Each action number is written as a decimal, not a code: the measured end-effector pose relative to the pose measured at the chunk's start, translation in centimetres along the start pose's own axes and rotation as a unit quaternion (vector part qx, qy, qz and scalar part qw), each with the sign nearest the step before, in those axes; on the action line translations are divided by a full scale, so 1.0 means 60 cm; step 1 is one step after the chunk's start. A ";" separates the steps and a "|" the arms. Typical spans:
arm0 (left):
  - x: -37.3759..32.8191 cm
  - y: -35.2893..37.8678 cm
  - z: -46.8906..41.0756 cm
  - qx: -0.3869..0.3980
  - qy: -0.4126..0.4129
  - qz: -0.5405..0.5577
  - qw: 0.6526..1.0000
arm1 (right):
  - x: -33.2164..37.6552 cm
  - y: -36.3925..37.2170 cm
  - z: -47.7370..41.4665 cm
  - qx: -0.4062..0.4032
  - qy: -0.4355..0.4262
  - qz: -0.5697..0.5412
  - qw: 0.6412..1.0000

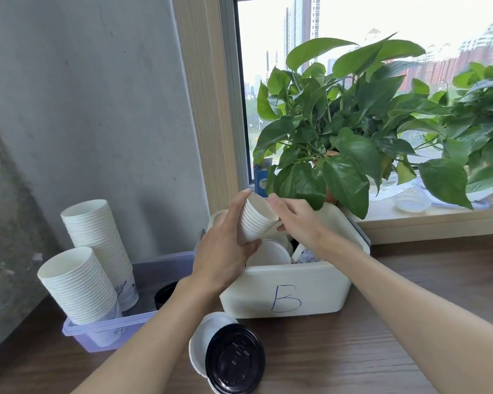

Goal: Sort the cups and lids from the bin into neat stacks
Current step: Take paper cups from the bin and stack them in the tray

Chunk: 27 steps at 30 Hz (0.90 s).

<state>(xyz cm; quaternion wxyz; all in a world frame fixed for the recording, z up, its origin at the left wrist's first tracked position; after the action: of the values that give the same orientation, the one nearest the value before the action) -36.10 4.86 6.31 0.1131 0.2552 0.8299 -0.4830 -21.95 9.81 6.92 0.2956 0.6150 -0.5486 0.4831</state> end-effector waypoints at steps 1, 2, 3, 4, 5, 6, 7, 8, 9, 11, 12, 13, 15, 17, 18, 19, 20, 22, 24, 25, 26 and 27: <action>0.000 0.001 -0.001 0.000 0.000 -0.001 1.000 | -0.005 -0.008 0.001 -0.004 0.014 0.014 1.000; 0.001 0.001 -0.001 -0.002 0.000 -0.001 1.000 | -0.009 -0.018 0.003 -0.001 0.025 0.038 0.999; 0.002 0.001 -0.001 -0.003 -0.001 0.001 1.000 | -0.014 -0.027 0.006 0.008 0.030 0.077 0.997; 0.002 0.002 -0.001 -0.003 -0.003 0.001 1.000 | -0.022 -0.036 0.008 0.025 0.037 0.125 0.991; 0.003 0.003 -0.001 -0.002 -0.005 0.000 1.000 | -0.032 -0.048 0.013 0.041 0.054 0.173 0.983; 0.004 0.004 -0.001 0.000 -0.006 -0.005 1.000 | -0.044 -0.060 0.019 0.053 0.082 0.214 0.972; 0.004 0.006 -0.002 0.001 -0.007 -0.011 1.000 | -0.053 -0.071 0.027 0.064 0.112 0.251 0.959; 0.004 0.006 -0.002 0.003 -0.008 -0.016 1.000 | -0.059 -0.077 0.035 0.078 0.133 0.278 0.948; 0.004 0.006 -0.001 0.004 -0.009 -0.019 1.000 | -0.061 -0.079 0.042 0.094 0.146 0.302 0.937; 0.005 0.006 0.000 0.005 -0.012 -0.022 1.000 | -0.064 -0.074 0.049 0.121 0.157 0.342 0.919; 0.004 0.005 0.000 0.005 -0.011 -0.024 1.000 | -0.067 -0.070 0.050 0.134 0.163 0.355 0.911; 0.004 0.005 0.000 0.006 -0.010 -0.025 1.000 | -0.071 -0.067 0.051 0.143 0.171 0.362 0.905; 0.003 0.004 0.000 0.007 -0.009 -0.026 1.000 | -0.074 -0.068 0.048 0.139 0.178 0.368 0.902; 0.004 0.005 -0.001 0.009 -0.012 -0.027 1.000 | -0.072 -0.071 0.043 0.115 0.162 0.356 0.913; 0.005 0.006 -0.001 0.009 -0.014 -0.028 0.999 | -0.070 -0.074 0.041 0.100 0.151 0.343 0.922; 0.005 0.006 -0.001 0.010 -0.016 -0.030 0.999 | -0.067 -0.077 0.040 0.082 0.141 0.325 0.931; 0.006 0.007 -0.001 0.011 -0.016 -0.031 0.999 | -0.064 -0.080 0.040 0.066 0.134 0.308 0.940; 0.006 0.008 -0.002 0.012 -0.016 -0.033 0.999 | -0.061 -0.078 0.043 0.071 0.131 0.299 0.943; 0.006 0.008 -0.002 0.013 -0.016 -0.036 0.999 | -0.064 -0.069 0.046 0.111 0.140 0.342 0.922; 0.007 0.008 -0.001 0.013 -0.017 -0.036 0.999 | -0.067 -0.065 0.047 0.134 0.146 0.368 0.909; 0.007 0.007 0.000 0.013 -0.017 -0.036 0.999 | -0.072 -0.061 0.047 0.155 0.151 0.388 0.896; 0.007 0.007 0.001 0.013 -0.016 -0.037 0.999 | -0.078 -0.058 0.046 0.173 0.158 0.403 0.885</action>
<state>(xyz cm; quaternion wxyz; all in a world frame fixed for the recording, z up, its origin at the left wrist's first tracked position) -36.24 5.12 5.78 0.1049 0.2183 0.8305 -0.5016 -17.55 9.93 2.22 0.0472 0.2981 -0.6029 0.7385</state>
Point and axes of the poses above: each hand's wrist, its own z-axis away from the middle knuckle, its own y-axis out of the palm, x = y × z, the point moved 8 cm from there along -z, towards the middle knuckle, and after that the axes turned 8 degrees about -z, right-handed, at the moved point
